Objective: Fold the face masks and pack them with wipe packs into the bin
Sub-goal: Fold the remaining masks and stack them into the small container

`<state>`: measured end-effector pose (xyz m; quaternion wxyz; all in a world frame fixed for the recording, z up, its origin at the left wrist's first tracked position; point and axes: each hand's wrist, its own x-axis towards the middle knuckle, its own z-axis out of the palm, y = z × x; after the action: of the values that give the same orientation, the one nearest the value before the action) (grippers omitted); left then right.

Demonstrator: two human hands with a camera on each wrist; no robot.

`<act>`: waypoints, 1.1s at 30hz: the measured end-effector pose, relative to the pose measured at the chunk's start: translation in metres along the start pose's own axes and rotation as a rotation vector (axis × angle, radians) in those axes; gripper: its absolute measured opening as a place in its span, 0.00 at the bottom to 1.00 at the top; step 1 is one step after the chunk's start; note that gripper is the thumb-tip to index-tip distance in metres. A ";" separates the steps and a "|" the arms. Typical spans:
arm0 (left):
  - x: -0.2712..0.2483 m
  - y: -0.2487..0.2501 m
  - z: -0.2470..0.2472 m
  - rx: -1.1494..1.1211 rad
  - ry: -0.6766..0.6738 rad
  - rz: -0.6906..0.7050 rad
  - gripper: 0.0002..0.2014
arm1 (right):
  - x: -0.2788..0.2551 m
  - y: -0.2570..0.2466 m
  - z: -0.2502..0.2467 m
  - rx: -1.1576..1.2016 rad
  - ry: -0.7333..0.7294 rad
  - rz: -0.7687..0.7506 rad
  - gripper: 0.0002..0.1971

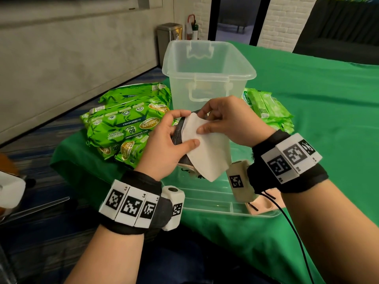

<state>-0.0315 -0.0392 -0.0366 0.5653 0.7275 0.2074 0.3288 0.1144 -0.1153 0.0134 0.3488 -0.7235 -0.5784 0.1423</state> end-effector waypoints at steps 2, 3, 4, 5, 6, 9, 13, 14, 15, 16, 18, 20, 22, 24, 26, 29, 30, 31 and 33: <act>-0.001 0.000 0.000 0.027 0.003 0.007 0.25 | 0.000 -0.001 0.001 -0.028 0.008 -0.001 0.12; -0.001 0.000 0.000 0.044 0.002 0.015 0.25 | 0.000 -0.001 0.001 -0.035 0.011 -0.003 0.11; -0.001 0.000 0.000 0.059 0.000 0.021 0.26 | 0.000 -0.002 0.001 -0.041 0.013 -0.007 0.11; -0.001 0.000 0.001 0.072 -0.005 0.023 0.26 | 0.000 -0.002 0.002 -0.047 0.015 -0.009 0.11; -0.001 -0.001 0.001 0.086 -0.010 0.024 0.26 | -0.001 -0.001 0.002 -0.055 0.018 -0.009 0.12; -0.003 -0.001 0.004 0.143 -0.019 0.032 0.26 | 0.000 0.001 0.002 -0.123 0.032 0.011 0.14; -0.002 -0.005 0.003 0.131 -0.012 0.018 0.29 | -0.004 0.001 0.007 -0.185 0.038 -0.005 0.11; -0.002 -0.005 0.003 0.108 -0.012 0.011 0.30 | -0.005 0.002 0.008 -0.182 0.040 -0.024 0.12; -0.002 -0.004 0.003 0.084 -0.011 0.010 0.30 | -0.006 0.003 0.009 -0.165 0.045 -0.041 0.12; -0.003 -0.003 0.003 0.065 -0.006 0.015 0.31 | -0.007 0.004 0.010 -0.129 0.058 -0.059 0.13; -0.003 -0.003 0.002 0.042 0.002 0.031 0.30 | -0.010 0.009 0.010 -0.044 0.100 -0.090 0.13; -0.002 -0.003 0.001 0.022 -0.015 0.048 0.27 | -0.013 0.013 0.012 0.002 0.163 -0.086 0.12; -0.001 -0.005 0.002 -0.003 -0.035 0.063 0.26 | -0.016 0.016 0.014 0.024 0.231 -0.076 0.12; 0.001 -0.007 0.002 -0.033 -0.029 0.056 0.22 | -0.018 0.017 0.014 0.067 0.274 -0.065 0.11; 0.002 -0.008 0.002 -0.066 -0.006 0.021 0.18 | -0.019 0.018 0.012 0.158 0.304 -0.033 0.13; 0.004 -0.008 0.000 -0.084 0.045 -0.018 0.18 | -0.021 0.018 0.004 0.491 0.425 0.045 0.14; 0.004 -0.008 0.000 -0.086 0.067 -0.022 0.19 | -0.021 0.019 0.002 0.615 0.464 0.082 0.13; 0.004 -0.008 0.000 -0.093 0.090 -0.021 0.19 | -0.021 0.018 0.001 0.720 0.477 0.116 0.12; 0.003 -0.007 0.002 -0.135 0.129 -0.014 0.19 | -0.020 0.014 0.003 0.849 0.445 0.163 0.12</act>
<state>-0.0276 -0.0366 -0.0425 0.6007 0.6637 0.2260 0.3842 0.1175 -0.1344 -0.0023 0.7161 -0.5731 -0.3222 0.2344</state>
